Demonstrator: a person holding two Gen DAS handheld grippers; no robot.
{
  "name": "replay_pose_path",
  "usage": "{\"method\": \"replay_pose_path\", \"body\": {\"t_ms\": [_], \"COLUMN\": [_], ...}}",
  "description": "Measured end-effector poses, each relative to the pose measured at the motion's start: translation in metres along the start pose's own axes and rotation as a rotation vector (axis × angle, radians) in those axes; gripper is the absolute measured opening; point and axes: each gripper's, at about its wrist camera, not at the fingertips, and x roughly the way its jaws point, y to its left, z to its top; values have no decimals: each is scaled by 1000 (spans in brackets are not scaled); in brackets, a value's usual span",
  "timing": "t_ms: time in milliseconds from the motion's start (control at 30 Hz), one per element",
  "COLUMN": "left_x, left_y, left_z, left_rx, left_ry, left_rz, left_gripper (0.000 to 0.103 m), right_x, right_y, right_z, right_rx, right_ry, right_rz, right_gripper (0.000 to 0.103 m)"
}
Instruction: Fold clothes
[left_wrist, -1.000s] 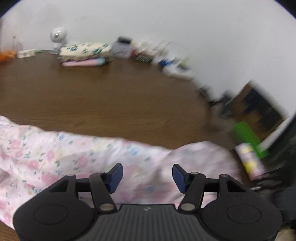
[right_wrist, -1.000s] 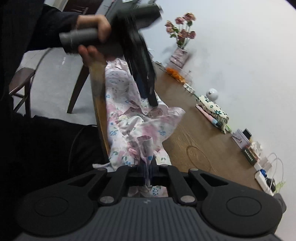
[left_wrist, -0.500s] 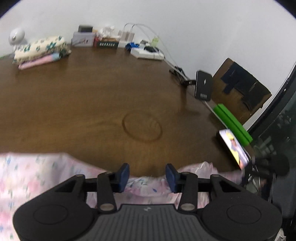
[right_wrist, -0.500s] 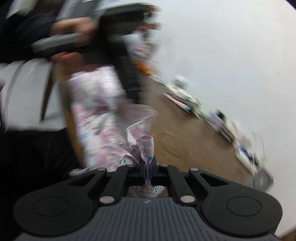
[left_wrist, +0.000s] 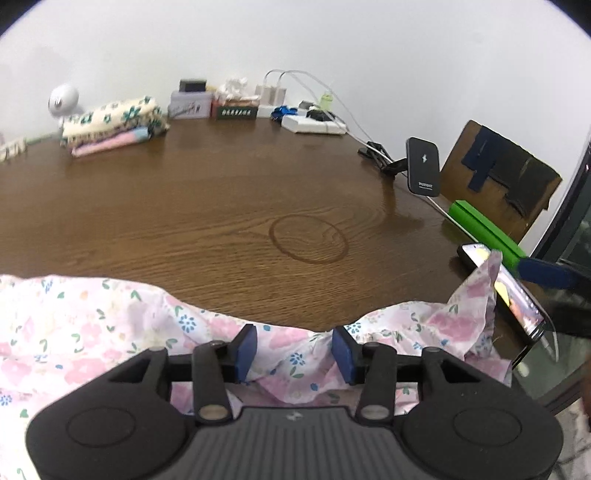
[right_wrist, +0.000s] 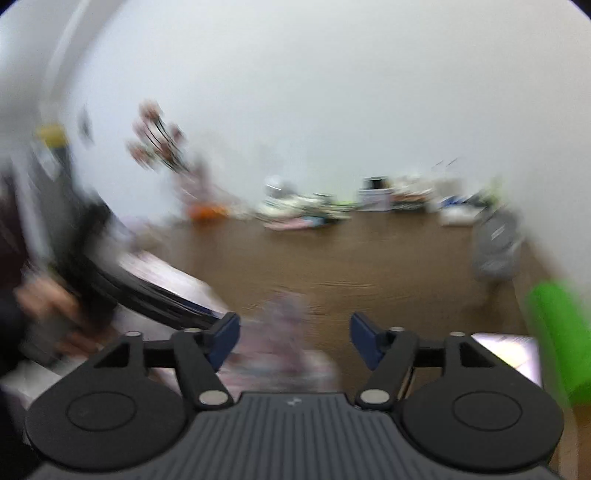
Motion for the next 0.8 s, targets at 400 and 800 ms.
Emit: {"method": "replay_pose_path", "body": {"t_ms": [400, 800], "left_x": [4, -38], "left_y": [1, 69], "left_z": [-4, 20], "left_rx": [10, -289], "left_ry": [-47, -122], "left_rz": [9, 27], "left_gripper": [48, 48], "right_x": [58, 70], "right_y": [17, 48], "right_z": [-20, -36], "right_rx": [55, -183], "right_ry": [97, 148], "right_rz": [-51, -187], "right_gripper": [21, 16]}}
